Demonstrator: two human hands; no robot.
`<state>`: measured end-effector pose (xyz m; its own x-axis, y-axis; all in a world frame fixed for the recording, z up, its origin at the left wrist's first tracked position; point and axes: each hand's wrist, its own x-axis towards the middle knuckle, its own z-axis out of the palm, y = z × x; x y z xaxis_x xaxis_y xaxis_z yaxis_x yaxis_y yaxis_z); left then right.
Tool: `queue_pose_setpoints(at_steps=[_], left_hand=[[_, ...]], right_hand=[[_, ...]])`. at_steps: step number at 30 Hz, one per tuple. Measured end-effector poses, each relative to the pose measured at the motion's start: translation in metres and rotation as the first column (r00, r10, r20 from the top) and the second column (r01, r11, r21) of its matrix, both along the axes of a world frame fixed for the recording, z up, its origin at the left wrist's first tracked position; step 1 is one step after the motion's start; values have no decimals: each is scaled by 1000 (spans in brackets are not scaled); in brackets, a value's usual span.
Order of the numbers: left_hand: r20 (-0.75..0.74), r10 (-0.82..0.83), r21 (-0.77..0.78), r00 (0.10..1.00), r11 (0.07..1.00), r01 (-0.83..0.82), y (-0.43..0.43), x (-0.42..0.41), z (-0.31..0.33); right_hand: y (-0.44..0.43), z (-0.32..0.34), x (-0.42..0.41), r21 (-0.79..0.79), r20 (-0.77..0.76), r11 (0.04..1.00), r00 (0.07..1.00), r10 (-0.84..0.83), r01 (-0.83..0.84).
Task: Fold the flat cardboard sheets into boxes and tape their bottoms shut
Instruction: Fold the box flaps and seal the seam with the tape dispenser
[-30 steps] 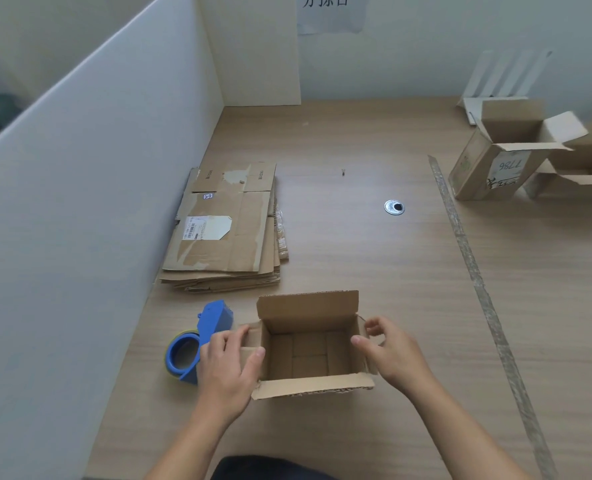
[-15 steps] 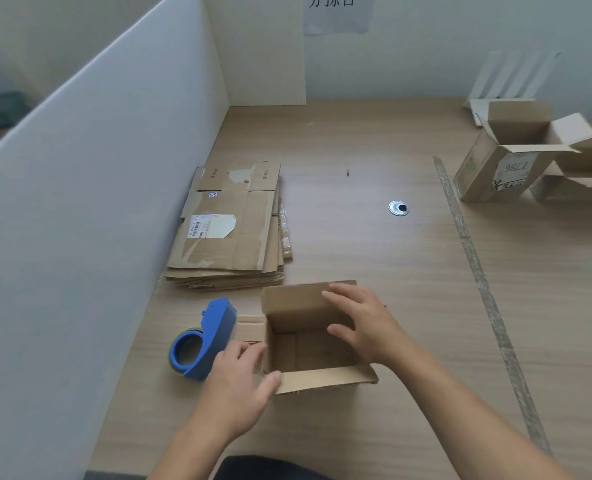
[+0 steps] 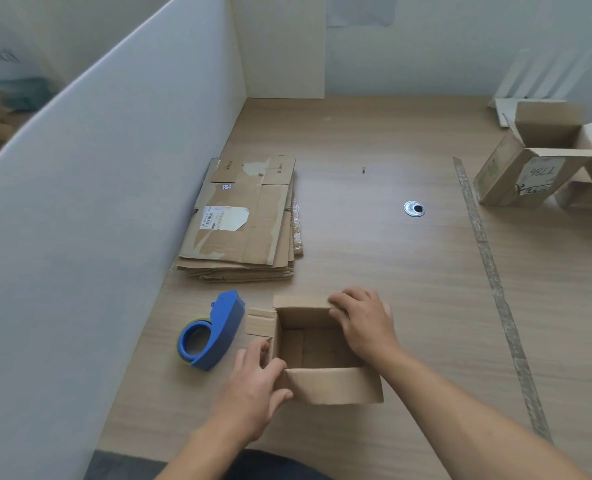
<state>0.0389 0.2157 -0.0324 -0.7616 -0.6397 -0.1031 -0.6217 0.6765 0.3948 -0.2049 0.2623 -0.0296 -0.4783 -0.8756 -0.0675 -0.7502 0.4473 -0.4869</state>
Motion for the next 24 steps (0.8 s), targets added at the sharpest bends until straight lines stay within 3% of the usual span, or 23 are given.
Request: queue_pose_setpoints(at_steps=[5,14,17,20,22,24], left_hand=[[-25,29,-23,999,999,-29,1,-3,-2],[18,-12,51,1000,999,11,-8,1,14],[-103,-25,-27,994,999,22,-17,0,18],[-123,-35,-18,992,999,33,-21,1,19],[-140,-60,-10,988,998,59,-19,5,19],[-161,-83,-8,983,997,83,-18,10,22]], right_hand=[[-2,-1,-2,116,-19,993,1000,23,-20],[1,17,0,103,48,994,999,-25,20],[8,32,10,-14,33,999,998,52,-52],[22,44,32,-117,74,982,985,157,-148],[35,46,51,3,174,972,957,232,-236],[45,46,68,185,169,923,936,309,-338]])
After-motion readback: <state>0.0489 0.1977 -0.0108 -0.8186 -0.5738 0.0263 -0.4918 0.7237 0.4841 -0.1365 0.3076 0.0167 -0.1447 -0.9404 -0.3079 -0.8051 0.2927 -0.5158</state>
